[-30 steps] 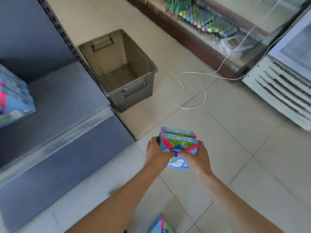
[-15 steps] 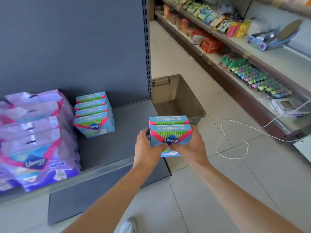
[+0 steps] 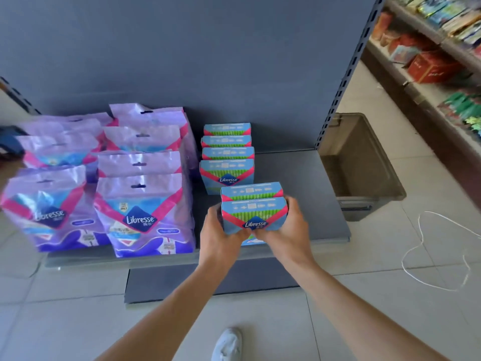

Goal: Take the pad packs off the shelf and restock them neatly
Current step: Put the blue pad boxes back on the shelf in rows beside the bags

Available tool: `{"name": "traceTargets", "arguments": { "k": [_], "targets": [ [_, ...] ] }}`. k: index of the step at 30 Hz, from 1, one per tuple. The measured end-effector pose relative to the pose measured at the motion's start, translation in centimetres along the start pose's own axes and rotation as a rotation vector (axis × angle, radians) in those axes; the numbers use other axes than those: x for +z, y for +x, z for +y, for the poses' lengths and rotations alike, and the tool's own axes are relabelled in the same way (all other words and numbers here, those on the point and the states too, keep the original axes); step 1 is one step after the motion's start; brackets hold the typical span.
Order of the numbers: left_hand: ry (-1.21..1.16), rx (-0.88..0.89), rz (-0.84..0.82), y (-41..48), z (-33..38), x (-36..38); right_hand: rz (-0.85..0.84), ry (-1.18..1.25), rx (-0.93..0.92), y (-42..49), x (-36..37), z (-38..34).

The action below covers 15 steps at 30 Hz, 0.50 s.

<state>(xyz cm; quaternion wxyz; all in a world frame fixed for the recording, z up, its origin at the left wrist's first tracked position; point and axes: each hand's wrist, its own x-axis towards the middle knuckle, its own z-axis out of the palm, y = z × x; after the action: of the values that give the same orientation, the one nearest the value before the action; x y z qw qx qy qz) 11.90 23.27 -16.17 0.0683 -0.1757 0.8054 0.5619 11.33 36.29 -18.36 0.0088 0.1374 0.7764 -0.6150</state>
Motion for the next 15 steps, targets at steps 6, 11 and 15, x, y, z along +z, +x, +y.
{"name": "traceTargets", "arguments": {
  "k": [6, 11, 15],
  "targets": [
    [0.015, -0.032, -0.003, 1.8, -1.1, -0.7, 0.023, -0.001, -0.019, 0.8, 2.1, 0.5],
    [0.223, -0.035, 0.107, 1.8, -2.0, -0.2, 0.043, -0.026, -0.077, 1.7, 3.7, 0.4],
    [0.292, -0.074, 0.082, -0.1, -2.3, 0.4, 0.077, -0.044, -0.108, 3.0, 5.4, -0.1]
  ]
}}
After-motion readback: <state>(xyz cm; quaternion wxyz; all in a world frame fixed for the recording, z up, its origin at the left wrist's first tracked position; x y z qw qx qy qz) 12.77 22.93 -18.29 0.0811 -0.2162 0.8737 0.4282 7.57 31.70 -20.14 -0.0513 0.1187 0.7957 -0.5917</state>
